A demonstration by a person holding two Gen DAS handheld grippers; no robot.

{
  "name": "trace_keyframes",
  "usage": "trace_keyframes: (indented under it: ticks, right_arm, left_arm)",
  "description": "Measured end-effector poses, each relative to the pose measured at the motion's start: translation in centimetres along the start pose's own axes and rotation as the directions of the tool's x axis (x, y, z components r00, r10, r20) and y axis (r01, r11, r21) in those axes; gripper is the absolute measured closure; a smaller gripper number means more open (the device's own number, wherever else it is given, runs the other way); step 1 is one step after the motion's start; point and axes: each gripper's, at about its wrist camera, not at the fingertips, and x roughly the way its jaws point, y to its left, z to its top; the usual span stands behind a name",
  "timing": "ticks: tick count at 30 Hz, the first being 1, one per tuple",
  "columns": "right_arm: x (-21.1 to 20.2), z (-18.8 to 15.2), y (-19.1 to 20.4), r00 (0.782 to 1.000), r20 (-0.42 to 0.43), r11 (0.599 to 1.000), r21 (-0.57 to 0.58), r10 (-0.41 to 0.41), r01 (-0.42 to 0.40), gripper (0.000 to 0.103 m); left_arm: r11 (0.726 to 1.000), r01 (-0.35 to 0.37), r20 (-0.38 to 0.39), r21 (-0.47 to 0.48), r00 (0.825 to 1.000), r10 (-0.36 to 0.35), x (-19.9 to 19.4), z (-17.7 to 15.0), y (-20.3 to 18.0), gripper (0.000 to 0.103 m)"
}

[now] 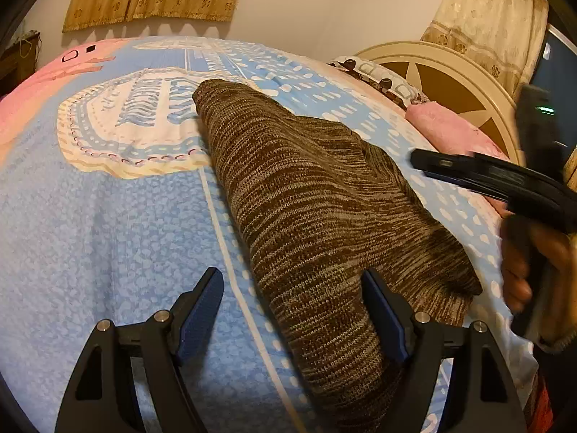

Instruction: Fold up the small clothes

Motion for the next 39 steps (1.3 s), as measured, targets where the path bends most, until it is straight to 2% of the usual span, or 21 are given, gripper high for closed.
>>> trace_keyframes:
  ticks: [4, 7, 11, 15, 19, 23, 26, 28, 30, 31, 33, 34, 35, 37, 39]
  right_arm:
    - [-3.6, -2.2, 2.4, 0.996, 0.069, 0.995, -0.091, 0.054, -0.048, 0.056]
    - [-4.5, -3.9, 3.9, 0.994, 0.076, 0.985, -0.157, 0.08, -0.067, 0.056]
    - [-3.7, -6.4, 4.9, 0.999, 0.046, 0.972, -0.233, 0.029, -0.018, 0.056]
    - [-2.0, -8.0, 4.1, 1.0, -0.008, 0.972, -0.234, -0.006, 0.004, 0.058]
    - [-2.4, -8.4, 4.3, 1.0, 0.021, 0.967, -0.254, -0.017, 0.022, 0.059]
    - [-3.3, -8.6, 4.3, 0.999, 0.04, 0.97, -0.242, 0.006, 0.004, 0.059]
    - [-2.6, -9.4, 4.1, 1.0, 0.007, 0.968, -0.25, 0.005, -0.003, 0.058]
    - [-2.8, -9.6, 4.2, 1.0, 0.022, 0.962, -0.273, 0.006, 0.0, 0.057]
    - [-3.5, -9.3, 4.1, 0.998, 0.029, 0.965, -0.258, 0.047, -0.038, 0.055]
    - [-3.9, -9.0, 4.0, 0.997, 0.041, 0.967, -0.249, 0.068, -0.055, 0.049]
    - [-5.1, -8.1, 3.1, 0.991, 0.098, 0.974, -0.215, 0.092, -0.069, 0.026]
    - [-5.4, -7.6, 2.6, 0.987, 0.123, 0.979, -0.19, 0.102, -0.077, 0.007]
    - [-5.7, -7.0, 1.9, 0.983, 0.146, 0.983, -0.162, 0.11, -0.086, 0.0]
    - [-5.0, -5.3, 0.7, 0.985, 0.13, 0.988, -0.118, 0.115, -0.099, 0.0]
    - [-3.3, -3.6, -0.2, 0.988, 0.082, 0.988, -0.092, 0.129, -0.121, 0.005]
  left_arm:
    - [1.0, -0.012, -0.002, 0.009, 1.0, 0.012, 0.0, -0.1, 0.2, 0.024]
    - [1.0, -0.015, -0.002, 0.011, 1.0, 0.015, 0.0, -0.1, 0.3, 0.024]
    - [1.0, -0.019, -0.003, 0.014, 1.0, 0.019, 0.1, -0.1, 0.2, 0.024]
    - [0.999, -0.032, -0.005, 0.024, 0.999, 0.032, 0.0, -0.2, 0.0, 0.023]
    - [0.998, -0.056, -0.004, 0.039, 0.998, 0.056, -0.7, -0.8, -0.4, 0.023]
    - [0.996, -0.068, -0.002, 0.058, 0.998, 0.068, -1.3, -2.0, -1.0, 0.023]
    - [0.991, -0.097, -0.01, 0.088, 0.995, 0.098, -1.4, -2.2, -1.7, 0.023]
    - [0.994, -0.076, -0.026, 0.077, 0.997, 0.079, -1.6, -2.1, -1.5, 0.023]
    - [0.999, -0.034, -0.028, 0.036, 0.999, 0.035, -2.1, -1.6, -0.9, 0.023]
    - [1.0, -0.024, -0.007, 0.012, 1.0, 0.024, -2.5, -1.1, -0.5, 0.023]
    - [0.999, -0.029, 0.032, -0.019, 0.999, 0.029, -3.0, 0.3, 0.3, 0.023]
    - [0.999, -0.023, 0.042, -0.035, 0.999, 0.024, -2.9, 1.2, 0.7, 0.023]
    - [0.999, -0.013, 0.041, -0.046, 0.999, 0.015, -2.4, 2.2, 1.2, 0.023]
    - [0.998, -0.009, 0.02, -0.065, 1.0, 0.011, -1.0, 3.5, 1.7, 0.023]
    - [0.997, -0.005, -0.001, -0.082, 1.0, 0.005, 0.4, 4.2, 2.1, 0.023]
